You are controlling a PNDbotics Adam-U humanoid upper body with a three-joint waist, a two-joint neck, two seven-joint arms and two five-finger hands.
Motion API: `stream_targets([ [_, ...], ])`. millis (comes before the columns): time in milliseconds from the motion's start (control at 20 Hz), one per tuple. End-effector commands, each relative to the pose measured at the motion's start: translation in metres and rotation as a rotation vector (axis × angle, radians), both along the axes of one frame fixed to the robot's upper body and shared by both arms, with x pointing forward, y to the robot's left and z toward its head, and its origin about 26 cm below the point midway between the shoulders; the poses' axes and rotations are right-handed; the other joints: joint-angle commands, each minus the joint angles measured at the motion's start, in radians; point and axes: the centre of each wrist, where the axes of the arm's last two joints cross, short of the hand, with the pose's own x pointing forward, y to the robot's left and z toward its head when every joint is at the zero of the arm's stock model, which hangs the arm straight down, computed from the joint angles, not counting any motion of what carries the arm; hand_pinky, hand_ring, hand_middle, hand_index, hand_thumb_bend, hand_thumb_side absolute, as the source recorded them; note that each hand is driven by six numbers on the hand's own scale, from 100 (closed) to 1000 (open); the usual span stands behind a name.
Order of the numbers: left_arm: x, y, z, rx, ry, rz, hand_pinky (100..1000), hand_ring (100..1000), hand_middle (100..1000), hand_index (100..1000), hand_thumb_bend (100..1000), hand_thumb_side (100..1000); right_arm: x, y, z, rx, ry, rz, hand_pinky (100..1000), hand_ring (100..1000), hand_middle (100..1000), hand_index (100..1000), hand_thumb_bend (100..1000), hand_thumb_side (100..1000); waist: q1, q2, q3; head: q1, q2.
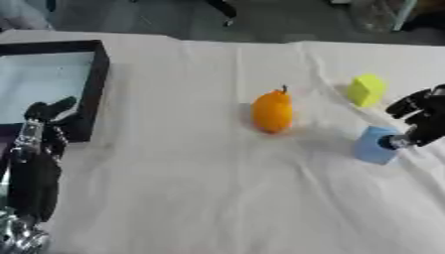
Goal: Pick up the objects with one hand, pass them to the other hand, and then place them into the box on the other side of the table.
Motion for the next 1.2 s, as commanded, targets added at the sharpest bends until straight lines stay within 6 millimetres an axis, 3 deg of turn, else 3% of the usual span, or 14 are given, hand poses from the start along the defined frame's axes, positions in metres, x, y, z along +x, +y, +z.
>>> stream_targets([
  [50,-0.001,0.001,0.008,0.013,-0.034,-0.004,1000,828,841,789,147,851,-0.001,-0.009,0.021,-0.049,-0.013,-0.004,948,987,917,901,372,100,-0.001,0.004,0.0,-0.003,0.004],
  [600,-0.001,0.001,0.008,0.008,-0.033,0.001,1000,827,840,789,148,856,0.005,-0.012,0.042,-0.163,0.059,0.049,947,990,919,904,369,100,0.004,0.009,-0.001,0.002,0.001],
  [1200,-0.001,0.001,0.008,0.009,-0.036,0.003,1000,827,840,789,148,855,0.003,-0.011,0.046,-0.171,0.094,0.073,946,990,919,901,363,100,0.003,0.013,-0.004,0.002,0.003],
])
